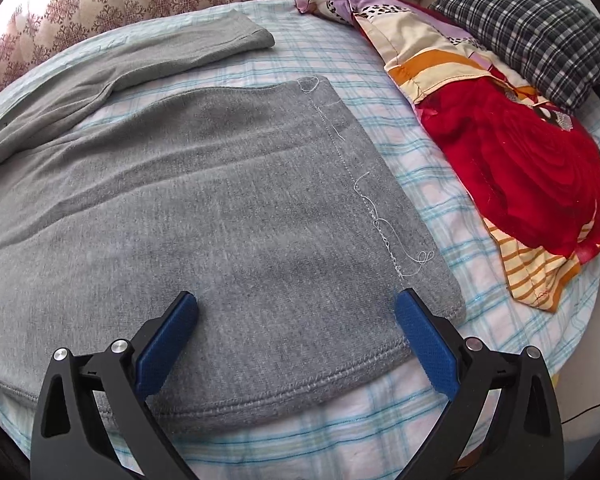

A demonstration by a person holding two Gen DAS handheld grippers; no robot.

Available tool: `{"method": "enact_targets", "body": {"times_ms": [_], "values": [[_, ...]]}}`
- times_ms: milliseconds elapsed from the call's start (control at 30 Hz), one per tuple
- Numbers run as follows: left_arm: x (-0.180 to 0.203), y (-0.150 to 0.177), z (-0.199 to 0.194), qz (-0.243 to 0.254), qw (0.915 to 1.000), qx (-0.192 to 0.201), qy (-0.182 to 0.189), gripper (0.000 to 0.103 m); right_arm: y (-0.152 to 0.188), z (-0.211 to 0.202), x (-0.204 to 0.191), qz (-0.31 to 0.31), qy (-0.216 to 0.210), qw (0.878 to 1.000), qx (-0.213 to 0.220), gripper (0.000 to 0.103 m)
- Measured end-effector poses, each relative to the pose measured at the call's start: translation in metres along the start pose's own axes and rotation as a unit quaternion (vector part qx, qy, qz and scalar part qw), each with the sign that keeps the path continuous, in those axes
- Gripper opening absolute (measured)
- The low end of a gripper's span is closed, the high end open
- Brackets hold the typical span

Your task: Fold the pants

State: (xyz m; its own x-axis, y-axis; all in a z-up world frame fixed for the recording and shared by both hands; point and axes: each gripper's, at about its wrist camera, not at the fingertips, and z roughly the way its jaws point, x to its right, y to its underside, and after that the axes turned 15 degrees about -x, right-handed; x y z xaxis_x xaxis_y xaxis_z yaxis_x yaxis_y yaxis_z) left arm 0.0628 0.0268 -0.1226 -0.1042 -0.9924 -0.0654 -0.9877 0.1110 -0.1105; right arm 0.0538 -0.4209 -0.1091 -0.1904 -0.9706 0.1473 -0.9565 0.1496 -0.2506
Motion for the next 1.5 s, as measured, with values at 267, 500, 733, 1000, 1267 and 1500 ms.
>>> {"method": "enact_targets", "body": {"times_ms": [267, 500, 733, 1000, 1267, 1500], "values": [[-0.012, -0.028, -0.02, -0.019, 0.9995, 0.026, 0.001, 0.101, -0.026, -0.025, -0.008, -0.005, -0.008, 1.0, 0.017, 0.098], [-0.031, -0.069, -0.012, -0.05, 0.9982, 0.034, -0.001, 0.101, -0.078, -0.024, -0.029, -0.008, -0.021, 0.999, 0.04, 0.098], [-0.048, -0.104, 0.014, -0.076, 0.997, 0.014, -0.001, 0.101, -0.119, 0.012, -0.056, -0.017, -0.028, 0.999, 0.019, 0.098], [-0.059, -0.134, 0.039, -0.099, 0.9947, -0.026, 0.006, 0.101, -0.148, 0.047, -0.05, 0.017, -0.012, 1.0, -0.006, 0.098], [-0.048, -0.137, 0.029, -0.08, 0.9964, -0.026, -0.004, 0.101, -0.159, 0.051, -0.052, 0.021, -0.002, 1.0, -0.009, 0.098], [0.0, -0.155, 0.006, -0.029, 0.999, 0.012, 0.032, 0.101, -0.166, 0.054, -0.053, 0.022, -0.002, 1.0, -0.004, 0.098]]}}
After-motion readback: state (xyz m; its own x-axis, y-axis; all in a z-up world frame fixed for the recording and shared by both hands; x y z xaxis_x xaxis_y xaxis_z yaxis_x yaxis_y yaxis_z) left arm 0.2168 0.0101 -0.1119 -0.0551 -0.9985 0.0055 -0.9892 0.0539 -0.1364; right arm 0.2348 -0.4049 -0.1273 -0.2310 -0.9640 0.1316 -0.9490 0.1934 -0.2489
